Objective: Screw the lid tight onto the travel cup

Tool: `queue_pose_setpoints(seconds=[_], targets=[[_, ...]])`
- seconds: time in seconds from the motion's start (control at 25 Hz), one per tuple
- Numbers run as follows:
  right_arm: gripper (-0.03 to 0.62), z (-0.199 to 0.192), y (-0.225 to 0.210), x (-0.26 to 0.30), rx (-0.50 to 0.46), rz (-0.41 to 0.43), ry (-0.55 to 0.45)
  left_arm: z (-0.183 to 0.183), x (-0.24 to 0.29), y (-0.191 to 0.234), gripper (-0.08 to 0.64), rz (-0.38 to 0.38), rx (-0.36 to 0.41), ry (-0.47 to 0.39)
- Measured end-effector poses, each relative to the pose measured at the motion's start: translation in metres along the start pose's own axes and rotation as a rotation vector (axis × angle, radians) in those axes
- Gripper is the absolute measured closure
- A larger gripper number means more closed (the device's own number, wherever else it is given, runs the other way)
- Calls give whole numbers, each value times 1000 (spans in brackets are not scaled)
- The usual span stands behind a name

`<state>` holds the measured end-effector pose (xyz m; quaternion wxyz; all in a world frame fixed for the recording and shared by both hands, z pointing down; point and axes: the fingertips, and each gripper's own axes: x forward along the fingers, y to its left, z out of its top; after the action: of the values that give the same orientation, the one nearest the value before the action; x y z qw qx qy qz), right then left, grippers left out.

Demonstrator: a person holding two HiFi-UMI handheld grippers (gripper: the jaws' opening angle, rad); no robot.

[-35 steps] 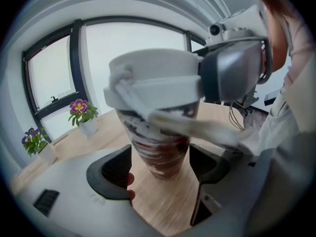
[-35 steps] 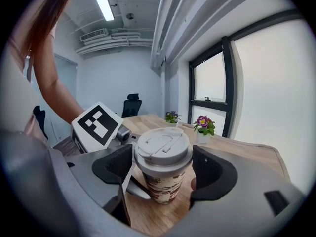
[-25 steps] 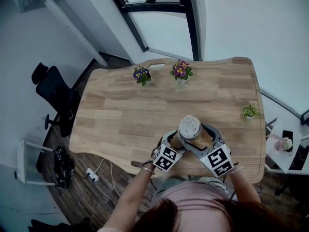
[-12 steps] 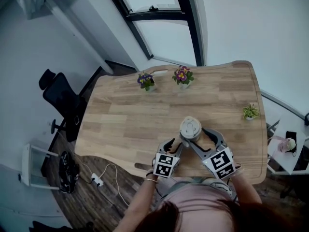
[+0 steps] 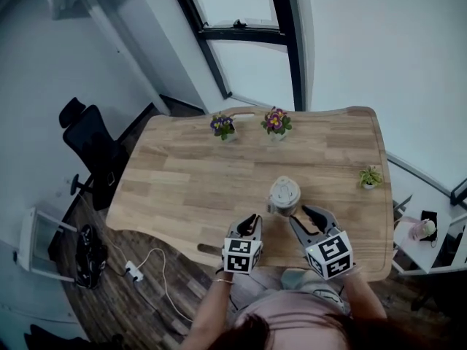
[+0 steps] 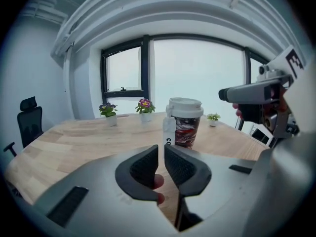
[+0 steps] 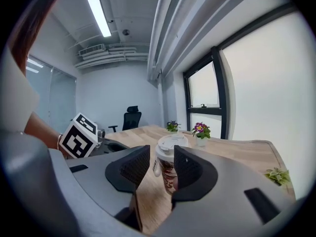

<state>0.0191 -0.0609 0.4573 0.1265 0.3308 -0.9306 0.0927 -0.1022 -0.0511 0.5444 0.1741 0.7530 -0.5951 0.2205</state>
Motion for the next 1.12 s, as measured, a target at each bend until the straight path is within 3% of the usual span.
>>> queue_pose_setpoints(seconds=[0.44,0.68,0.96,1.12], targets=[[576,13,13,-33,13,-62,-37,25,-48,-22,555,27,-31,-122],[592,13,22,-48,32,-69,-36,40,-78,-34,557,-14,-80,-175],[592,20,33,-70,48,-91,-63,56,-117,-47,557,-6,-69,-248],[592,22,42,-75,36,-85,-68,63,-137,-55,557,-30,-104,-290]])
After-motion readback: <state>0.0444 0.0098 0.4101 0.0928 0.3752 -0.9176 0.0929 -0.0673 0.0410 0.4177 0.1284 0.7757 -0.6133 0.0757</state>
